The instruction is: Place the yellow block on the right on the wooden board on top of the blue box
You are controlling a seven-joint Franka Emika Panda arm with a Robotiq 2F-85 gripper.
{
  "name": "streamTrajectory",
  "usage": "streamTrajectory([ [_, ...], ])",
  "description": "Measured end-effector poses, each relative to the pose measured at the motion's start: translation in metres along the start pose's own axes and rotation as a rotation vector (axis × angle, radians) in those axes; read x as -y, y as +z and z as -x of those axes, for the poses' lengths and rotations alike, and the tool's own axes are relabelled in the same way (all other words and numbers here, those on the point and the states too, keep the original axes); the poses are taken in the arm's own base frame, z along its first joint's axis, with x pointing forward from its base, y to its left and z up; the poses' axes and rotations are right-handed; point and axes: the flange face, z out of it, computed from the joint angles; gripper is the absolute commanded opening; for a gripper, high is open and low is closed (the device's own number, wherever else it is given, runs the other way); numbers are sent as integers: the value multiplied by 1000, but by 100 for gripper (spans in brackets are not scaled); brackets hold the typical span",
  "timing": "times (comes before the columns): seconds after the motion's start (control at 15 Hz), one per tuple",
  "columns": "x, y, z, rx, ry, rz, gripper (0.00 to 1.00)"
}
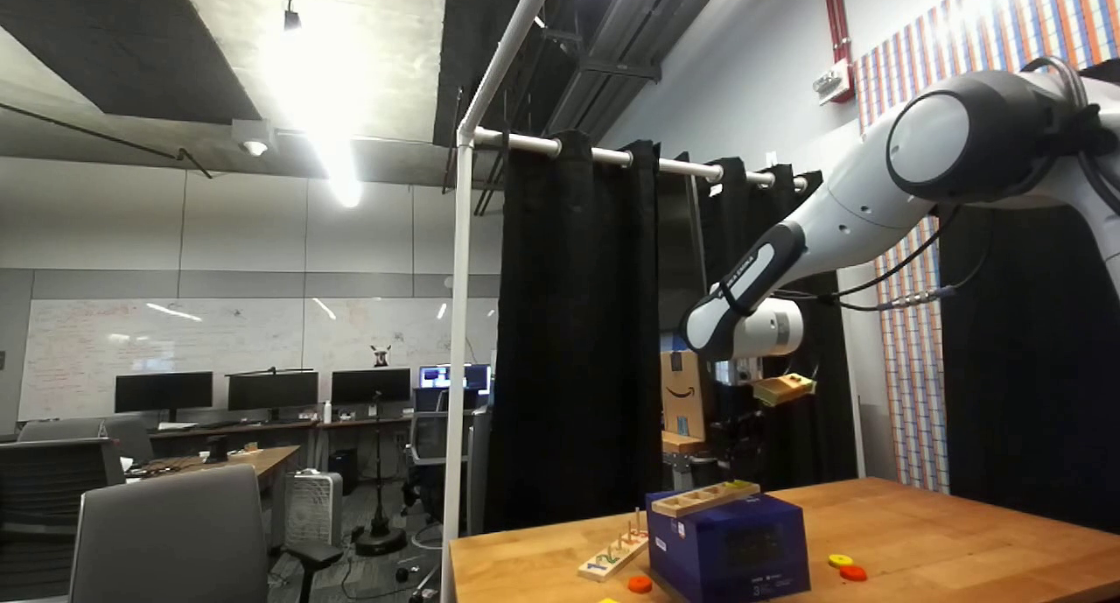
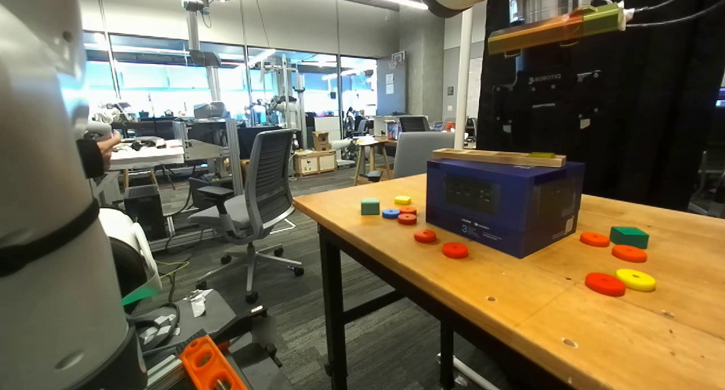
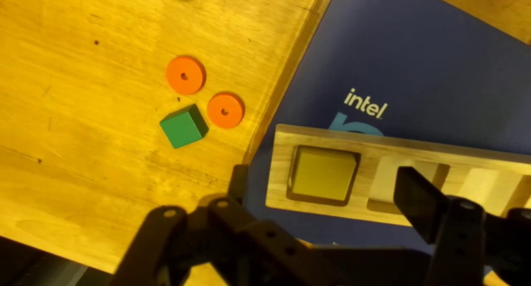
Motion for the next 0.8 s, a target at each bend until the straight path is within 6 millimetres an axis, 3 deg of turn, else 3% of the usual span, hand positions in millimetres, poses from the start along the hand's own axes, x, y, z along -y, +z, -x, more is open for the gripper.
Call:
streamTrajectory([
  [0.47, -1, -7, -2, 10, 5, -5, 100],
  [0.8, 2, -42, 11, 25, 49, -10, 100],
])
